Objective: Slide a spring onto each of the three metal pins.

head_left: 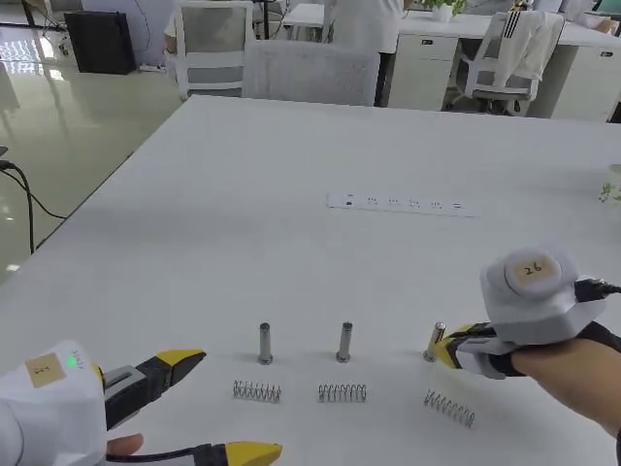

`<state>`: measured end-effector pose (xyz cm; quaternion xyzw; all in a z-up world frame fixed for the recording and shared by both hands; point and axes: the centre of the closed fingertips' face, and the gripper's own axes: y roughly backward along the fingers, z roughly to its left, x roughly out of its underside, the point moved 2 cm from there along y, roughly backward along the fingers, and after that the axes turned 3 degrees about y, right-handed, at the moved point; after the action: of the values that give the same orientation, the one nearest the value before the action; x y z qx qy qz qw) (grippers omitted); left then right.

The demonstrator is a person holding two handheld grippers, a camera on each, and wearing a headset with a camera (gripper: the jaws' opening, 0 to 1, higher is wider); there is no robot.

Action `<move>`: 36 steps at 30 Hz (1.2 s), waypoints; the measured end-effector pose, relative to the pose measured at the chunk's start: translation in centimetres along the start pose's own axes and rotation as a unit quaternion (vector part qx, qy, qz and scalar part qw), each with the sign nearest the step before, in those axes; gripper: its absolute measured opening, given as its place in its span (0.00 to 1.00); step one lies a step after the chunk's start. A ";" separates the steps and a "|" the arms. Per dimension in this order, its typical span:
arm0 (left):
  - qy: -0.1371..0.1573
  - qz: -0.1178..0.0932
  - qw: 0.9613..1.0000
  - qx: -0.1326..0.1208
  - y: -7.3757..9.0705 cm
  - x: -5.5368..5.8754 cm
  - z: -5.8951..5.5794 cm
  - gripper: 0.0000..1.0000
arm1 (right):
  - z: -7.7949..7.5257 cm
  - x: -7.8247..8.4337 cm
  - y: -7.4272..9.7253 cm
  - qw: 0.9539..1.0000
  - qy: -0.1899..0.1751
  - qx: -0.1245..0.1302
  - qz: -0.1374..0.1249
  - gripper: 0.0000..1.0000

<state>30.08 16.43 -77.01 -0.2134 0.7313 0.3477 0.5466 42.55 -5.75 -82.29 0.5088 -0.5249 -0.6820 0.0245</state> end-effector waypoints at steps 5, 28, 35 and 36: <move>0.000 0.001 1.000 0.001 0.0 0.1 -0.1 0.74 | 0.0 0.3 0.1 1.000 -0.001 0.000 0.002 0.05; -0.002 0.002 1.000 0.006 -0.1 0.0 -0.3 0.74 | 0.9 1.9 2.0 1.000 0.012 -0.004 0.006 0.06; -0.004 0.003 1.000 0.007 -0.1 0.0 -0.4 0.73 | 1.4 2.1 2.7 1.000 0.017 -0.008 0.004 0.06; -0.004 0.003 1.000 0.008 -0.1 0.0 -0.4 0.73 | 1.5 2.1 2.9 1.000 0.019 -0.009 0.003 0.06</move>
<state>29.85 16.05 -76.96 -0.2060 0.7325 0.3445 0.5498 38.98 -7.19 -81.68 0.5200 -0.5198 -0.6766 0.0410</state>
